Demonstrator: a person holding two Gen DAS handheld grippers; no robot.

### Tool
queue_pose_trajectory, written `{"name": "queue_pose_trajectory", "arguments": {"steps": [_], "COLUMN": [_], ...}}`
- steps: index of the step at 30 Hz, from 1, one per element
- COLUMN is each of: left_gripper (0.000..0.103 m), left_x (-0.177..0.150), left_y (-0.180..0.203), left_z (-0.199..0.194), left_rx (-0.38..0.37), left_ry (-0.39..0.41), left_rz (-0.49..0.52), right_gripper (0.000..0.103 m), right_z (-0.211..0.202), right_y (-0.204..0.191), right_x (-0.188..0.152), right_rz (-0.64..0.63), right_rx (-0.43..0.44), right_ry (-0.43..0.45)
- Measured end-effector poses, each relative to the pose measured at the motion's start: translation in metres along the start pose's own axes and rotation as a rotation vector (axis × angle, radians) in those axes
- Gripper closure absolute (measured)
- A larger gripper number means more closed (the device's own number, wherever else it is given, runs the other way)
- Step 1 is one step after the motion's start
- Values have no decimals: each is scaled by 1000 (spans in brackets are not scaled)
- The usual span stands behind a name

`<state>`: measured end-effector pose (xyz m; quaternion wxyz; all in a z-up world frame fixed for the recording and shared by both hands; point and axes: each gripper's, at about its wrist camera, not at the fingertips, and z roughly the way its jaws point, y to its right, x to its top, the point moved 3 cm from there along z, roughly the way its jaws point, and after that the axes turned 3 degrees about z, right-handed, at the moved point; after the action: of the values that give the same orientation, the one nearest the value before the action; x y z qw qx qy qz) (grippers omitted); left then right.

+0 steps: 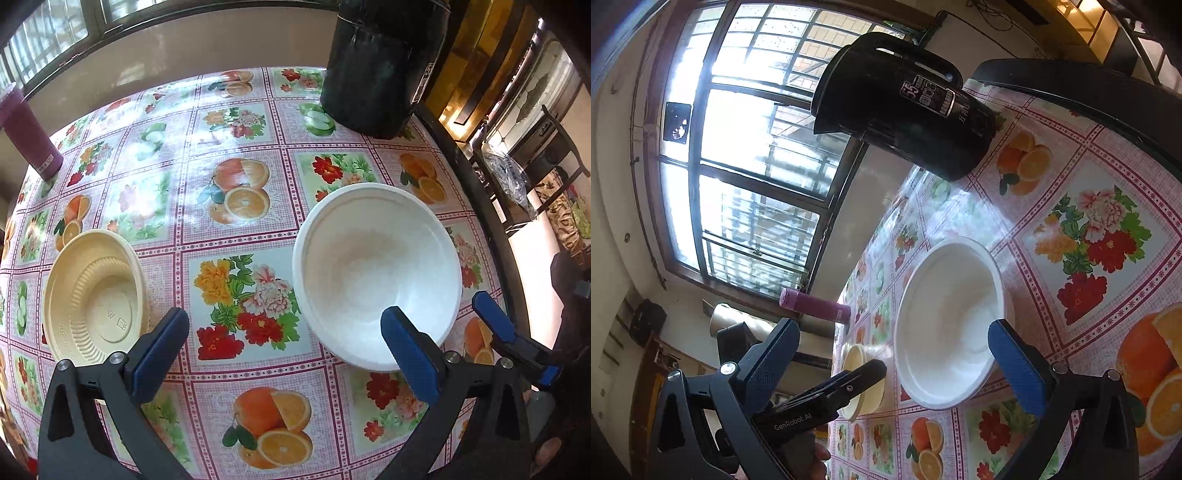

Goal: Organize plates and bowls
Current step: 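Move the left tool to the rim of the second white bowl, then close the left tool on the second white bowl rim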

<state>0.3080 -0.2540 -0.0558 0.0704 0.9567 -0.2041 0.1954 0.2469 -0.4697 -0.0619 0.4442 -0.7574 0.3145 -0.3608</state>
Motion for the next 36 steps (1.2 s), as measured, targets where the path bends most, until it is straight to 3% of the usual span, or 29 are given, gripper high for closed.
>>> {"name": "queue_pose_trajectory", "arguments": {"steps": [5,9,12,18,30,36], "left_gripper": [0,10,20,20,20,20], "left_x": [1,4,4,2,4,6], "left_y": [-2,-2,-1,-5,4,1], "left_z": [3,5,15,24,24,22], "left_rx": [-19,-71,-113,-191,-224,-176], "left_ry": [5,11,-32,-60,-70,-25], "left_rz": [-21,-58,-78,-147,-129,-119], "right_gripper": [0,3,7,7,5,8], "right_z": [3,4,5,5,9,12], "right_y": [5,10,13,17,18,19], "right_x": [0,2,3,4,1,2], "right_rz": [4,1,3,7,18,18], "right_rx": [-49,-82,-98,-116,-134,-148], "right_ry": [10,22,27,36,11,23]}}
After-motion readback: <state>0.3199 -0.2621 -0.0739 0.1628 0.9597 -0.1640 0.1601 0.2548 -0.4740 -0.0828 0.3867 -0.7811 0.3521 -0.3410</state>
